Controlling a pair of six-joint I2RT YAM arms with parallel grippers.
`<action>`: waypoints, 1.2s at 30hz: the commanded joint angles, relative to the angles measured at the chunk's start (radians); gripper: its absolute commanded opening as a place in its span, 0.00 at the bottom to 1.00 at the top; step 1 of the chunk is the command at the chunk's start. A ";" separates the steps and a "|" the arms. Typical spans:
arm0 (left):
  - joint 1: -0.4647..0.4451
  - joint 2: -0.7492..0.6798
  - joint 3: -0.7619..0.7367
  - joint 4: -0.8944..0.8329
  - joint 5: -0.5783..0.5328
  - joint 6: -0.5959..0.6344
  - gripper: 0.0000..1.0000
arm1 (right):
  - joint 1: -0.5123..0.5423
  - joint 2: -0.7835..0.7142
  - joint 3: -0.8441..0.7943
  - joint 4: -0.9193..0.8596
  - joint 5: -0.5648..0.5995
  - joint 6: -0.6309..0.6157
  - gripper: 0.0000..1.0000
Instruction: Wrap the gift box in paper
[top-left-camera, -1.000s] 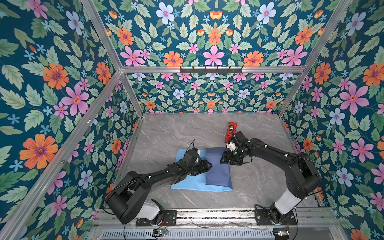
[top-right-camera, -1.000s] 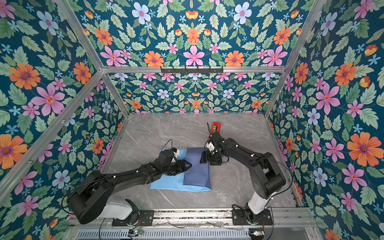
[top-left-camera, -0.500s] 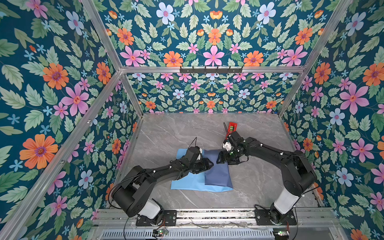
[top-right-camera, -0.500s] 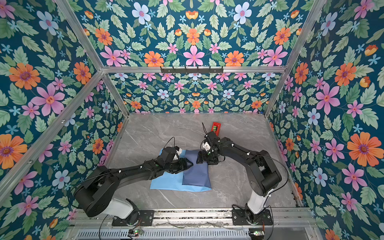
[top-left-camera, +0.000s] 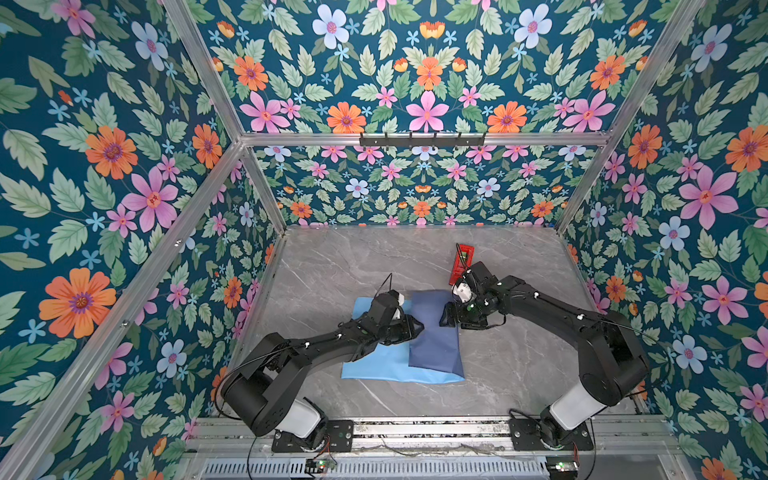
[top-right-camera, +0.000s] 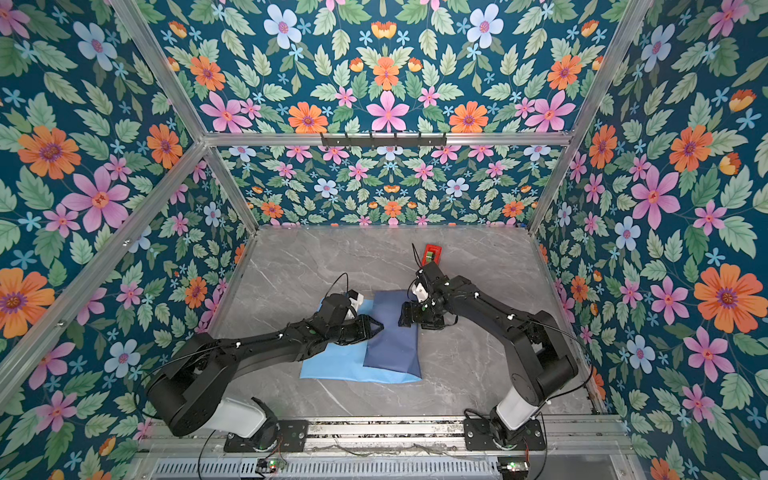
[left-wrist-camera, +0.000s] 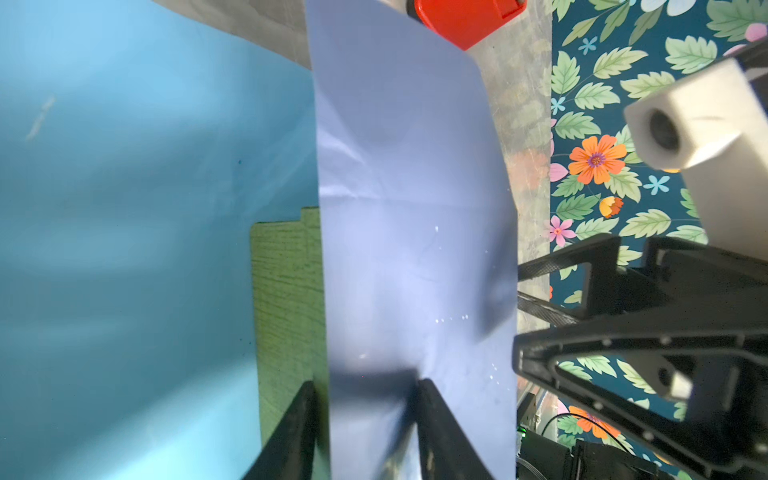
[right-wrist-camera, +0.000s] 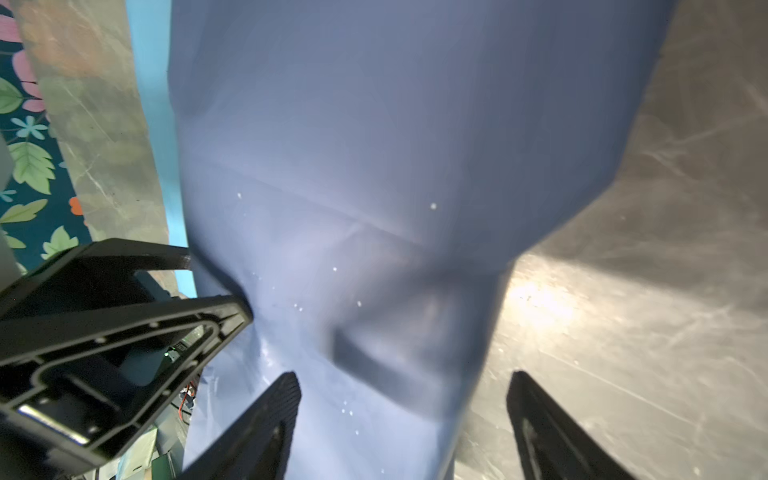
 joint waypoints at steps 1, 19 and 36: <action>0.001 0.003 -0.019 -0.082 -0.030 -0.006 0.36 | -0.001 0.003 -0.008 0.024 -0.027 0.023 0.80; 0.013 -0.017 -0.048 -0.030 -0.016 -0.030 0.37 | -0.030 -0.020 -0.083 0.113 -0.116 0.037 0.84; 0.016 -0.018 -0.054 -0.013 -0.005 -0.035 0.44 | -0.014 0.006 -0.126 0.225 -0.203 0.094 0.73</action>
